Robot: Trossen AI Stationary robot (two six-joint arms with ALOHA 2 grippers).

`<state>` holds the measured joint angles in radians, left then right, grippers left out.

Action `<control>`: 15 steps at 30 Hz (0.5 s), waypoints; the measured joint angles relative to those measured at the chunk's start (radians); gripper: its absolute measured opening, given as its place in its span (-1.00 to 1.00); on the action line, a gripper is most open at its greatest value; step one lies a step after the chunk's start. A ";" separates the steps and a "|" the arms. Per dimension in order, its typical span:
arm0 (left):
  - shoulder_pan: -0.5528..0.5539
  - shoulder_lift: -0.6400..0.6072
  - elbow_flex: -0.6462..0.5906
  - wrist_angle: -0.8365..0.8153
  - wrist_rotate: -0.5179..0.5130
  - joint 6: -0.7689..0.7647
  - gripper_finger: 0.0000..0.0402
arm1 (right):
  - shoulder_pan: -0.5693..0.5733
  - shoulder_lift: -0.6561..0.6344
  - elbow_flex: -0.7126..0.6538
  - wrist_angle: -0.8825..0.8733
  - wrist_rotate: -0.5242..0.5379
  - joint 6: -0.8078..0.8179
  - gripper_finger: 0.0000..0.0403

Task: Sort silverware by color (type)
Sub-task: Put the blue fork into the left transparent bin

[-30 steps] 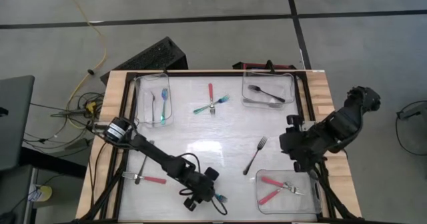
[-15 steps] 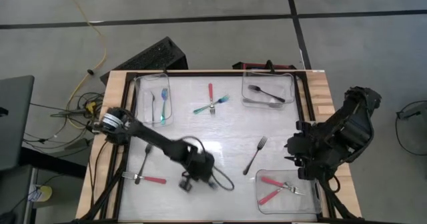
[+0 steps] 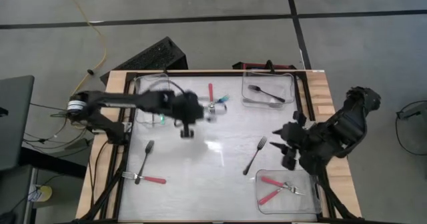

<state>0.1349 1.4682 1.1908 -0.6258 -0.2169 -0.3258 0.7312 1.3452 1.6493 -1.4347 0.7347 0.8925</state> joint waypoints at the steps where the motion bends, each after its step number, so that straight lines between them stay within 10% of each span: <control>1: 0.039 -0.022 0.000 -0.037 -0.022 -0.015 -1.00 | -0.019 0.002 0.000 0.016 0.019 0.000 -0.02; 15: 0.494 -0.348 -0.212 -0.146 0.038 -0.137 -1.00 | -0.254 0.081 0.000 0.114 0.028 -0.008 -0.02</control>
<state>0.6290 1.1205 0.9791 -0.7714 -0.1792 -0.4630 0.4771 1.4260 1.6494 -1.3207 0.7631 0.8849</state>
